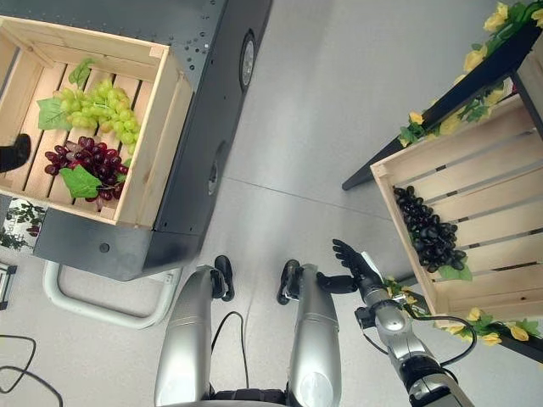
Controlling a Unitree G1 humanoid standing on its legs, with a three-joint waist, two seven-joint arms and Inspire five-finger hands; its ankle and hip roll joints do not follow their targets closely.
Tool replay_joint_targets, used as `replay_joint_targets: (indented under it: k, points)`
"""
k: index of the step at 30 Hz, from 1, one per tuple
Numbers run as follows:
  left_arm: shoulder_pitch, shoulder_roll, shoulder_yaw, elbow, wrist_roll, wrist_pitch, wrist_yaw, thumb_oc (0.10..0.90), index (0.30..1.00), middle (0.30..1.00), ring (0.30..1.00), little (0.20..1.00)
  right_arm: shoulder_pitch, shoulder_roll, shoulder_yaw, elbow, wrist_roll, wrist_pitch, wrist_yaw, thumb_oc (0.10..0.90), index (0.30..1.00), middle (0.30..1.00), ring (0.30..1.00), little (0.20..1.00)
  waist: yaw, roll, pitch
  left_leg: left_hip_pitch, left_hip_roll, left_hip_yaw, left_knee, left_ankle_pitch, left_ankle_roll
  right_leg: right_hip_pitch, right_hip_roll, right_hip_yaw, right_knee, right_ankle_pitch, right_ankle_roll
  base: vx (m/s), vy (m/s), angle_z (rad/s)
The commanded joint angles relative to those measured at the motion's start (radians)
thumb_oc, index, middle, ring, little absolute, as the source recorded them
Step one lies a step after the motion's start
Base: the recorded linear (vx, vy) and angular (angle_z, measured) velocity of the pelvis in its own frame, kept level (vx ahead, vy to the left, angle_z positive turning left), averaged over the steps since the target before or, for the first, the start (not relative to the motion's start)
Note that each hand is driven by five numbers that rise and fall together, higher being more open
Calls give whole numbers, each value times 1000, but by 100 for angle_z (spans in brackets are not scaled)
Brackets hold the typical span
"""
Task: Pick up the fruits from the basket on one side to the basket on the other side
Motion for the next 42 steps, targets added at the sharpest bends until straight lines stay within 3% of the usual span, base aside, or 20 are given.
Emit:
replay_joint_targets:
  k: [1,11,19,26,27,30,35,42]
  points:
    - [-42,102,14,-30,80,-49,-8,800,900,900,900,900,38,-44,-10,-24,-51,-31,-5,800,900,900,900,900,-3,30,-13,122,-29,80,-66,-102,49,69,12,36,-83,48,34,10,36,-1]
    - [-92,125,-108,-117,214,-139,-84,800,900,900,900,900,31,-59,-17,-22,-55,-31,5,800,900,900,900,900,-13,33,-13,107,-21,92,-65,-104,50,51,12,39,-88,56,44,0,3,0]
    - [-169,164,-242,-183,287,-174,-294,800,900,900,900,900,33,-75,-20,-16,-46,-38,6,800,900,900,900,900,-21,34,-13,95,-15,100,-72,-102,50,38,12,38,-108,75,56,1,1,0]
    - [-196,188,-275,-237,229,-81,-474,800,900,900,900,900,43,-72,-20,-18,-46,-47,7,800,900,900,900,900,-21,36,-13,84,-16,100,-72,-101,49,30,10,38,-116,82,60,1,2,0]
    - [-196,188,-275,-238,229,-81,-474,800,900,900,900,900,43,-72,-20,-18,-46,-47,7,800,900,900,900,900,-21,36,-13,84,-16,100,-72,-101,49,30,10,38,-116,82,60,0,0,0]
    - [-196,185,-244,-199,275,67,-460,800,900,900,900,900,49,-70,-21,-30,-41,-49,8,800,900,900,900,900,-18,31,-13,74,-14,101,-69,-100,52,21,7,35,-115,85,60,0,0,0]
    - [-175,142,-190,-69,273,160,-419,800,900,900,900,900,44,-58,-13,-13,-37,-59,3,800,900,900,900,900,-12,25,-13,62,-12,100,-62,-99,53,10,1,30,-105,85,59,0,0,0]
    - [-144,86,-129,-7,160,150,-353,800,900,900,900,900,33,-48,-2,-29,-40,-25,-2,800,900,900,900,900,-9,21,-13,63,-17,98,-64,-98,51,10,3,32,-100,78,55,0,0,0]
